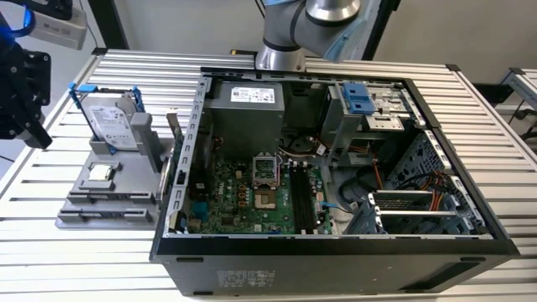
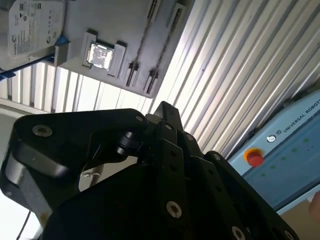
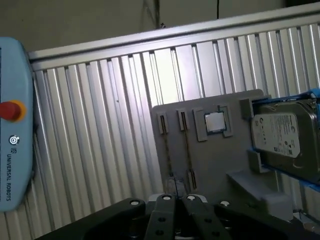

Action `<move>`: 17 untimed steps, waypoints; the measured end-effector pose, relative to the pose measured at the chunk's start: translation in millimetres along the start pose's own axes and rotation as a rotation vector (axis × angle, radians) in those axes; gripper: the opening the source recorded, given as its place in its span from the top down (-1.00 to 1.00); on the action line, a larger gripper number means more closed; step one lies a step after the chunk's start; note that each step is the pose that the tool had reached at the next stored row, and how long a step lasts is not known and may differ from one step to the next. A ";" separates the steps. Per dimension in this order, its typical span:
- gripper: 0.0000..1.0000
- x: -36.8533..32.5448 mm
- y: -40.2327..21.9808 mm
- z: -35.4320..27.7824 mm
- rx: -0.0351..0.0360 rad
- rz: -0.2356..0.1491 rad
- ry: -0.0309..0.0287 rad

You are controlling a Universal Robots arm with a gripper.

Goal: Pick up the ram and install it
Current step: 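Pick up the ram and move it above insertion slot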

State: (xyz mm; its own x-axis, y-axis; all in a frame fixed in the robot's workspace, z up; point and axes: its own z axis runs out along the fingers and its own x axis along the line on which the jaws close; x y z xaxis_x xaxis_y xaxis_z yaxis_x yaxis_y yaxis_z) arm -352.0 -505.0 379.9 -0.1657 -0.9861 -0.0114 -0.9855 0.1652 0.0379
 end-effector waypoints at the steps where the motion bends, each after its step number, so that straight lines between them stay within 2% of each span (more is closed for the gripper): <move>1: 1.00 0.0 0.0 0.0 -0.0002 -0.017 0.0006; 11: 1.00 0.0 0.0 0.0 -0.0022 -0.198 0.0067; 14: 1.00 -0.1 0.1 -0.1 -0.0028 -0.239 0.0017; 17: 1.00 0.0 0.0 -0.1 -0.0037 -0.271 -0.0076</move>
State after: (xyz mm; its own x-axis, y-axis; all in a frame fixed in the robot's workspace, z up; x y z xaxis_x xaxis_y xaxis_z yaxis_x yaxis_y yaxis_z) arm -352.0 -505.0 379.9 0.1037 -0.9942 -0.0291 -0.9938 -0.1047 0.0361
